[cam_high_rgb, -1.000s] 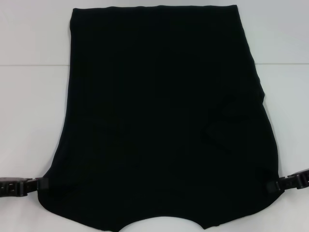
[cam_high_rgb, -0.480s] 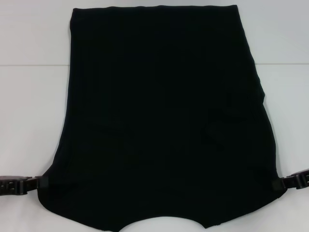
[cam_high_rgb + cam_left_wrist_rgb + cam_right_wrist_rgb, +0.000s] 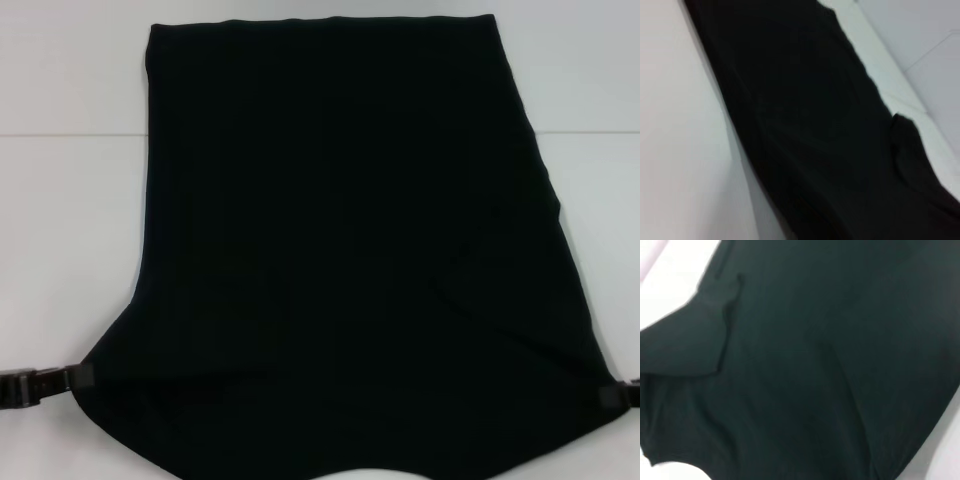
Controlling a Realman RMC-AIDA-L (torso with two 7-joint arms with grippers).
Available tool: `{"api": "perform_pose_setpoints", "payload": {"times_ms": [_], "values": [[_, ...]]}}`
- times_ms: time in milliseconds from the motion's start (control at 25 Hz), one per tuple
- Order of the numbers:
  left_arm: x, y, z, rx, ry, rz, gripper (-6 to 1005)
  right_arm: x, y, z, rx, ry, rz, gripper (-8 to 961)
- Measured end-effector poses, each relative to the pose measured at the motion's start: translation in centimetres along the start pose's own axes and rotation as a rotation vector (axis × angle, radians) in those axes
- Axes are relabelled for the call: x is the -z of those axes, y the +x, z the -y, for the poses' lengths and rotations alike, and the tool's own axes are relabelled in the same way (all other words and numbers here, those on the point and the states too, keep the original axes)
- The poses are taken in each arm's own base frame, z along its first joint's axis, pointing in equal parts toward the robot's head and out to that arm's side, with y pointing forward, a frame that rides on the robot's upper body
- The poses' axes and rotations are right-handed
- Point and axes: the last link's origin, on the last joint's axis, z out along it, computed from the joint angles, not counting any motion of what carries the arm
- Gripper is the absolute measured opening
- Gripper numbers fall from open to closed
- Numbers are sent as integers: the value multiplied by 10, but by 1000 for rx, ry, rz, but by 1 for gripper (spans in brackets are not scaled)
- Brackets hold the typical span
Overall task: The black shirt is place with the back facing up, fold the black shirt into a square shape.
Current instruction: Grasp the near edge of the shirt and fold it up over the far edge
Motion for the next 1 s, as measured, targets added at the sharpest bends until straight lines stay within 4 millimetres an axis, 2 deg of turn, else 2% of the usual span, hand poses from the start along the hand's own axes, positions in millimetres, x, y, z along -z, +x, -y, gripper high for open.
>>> {"api": "perform_pose_setpoints", "payload": {"times_ms": [280,400,720,840,1000], "values": [[10,-15,-7,46,-70,-16,30,36,43,0,18,-56,85,61],[13,-31,-12,82,-110,-14,30,52,64,0,29,-60,117,61],[15,-63,-29,105,-231,14,30,75,112,1,35,-42,141,61],[13,-68,-32,111,-246,17,30,79,115,0,39,-38,167,60],[5,-57,-32,95,-263,8,30,82,101,1,59,-39,215,60]]}}
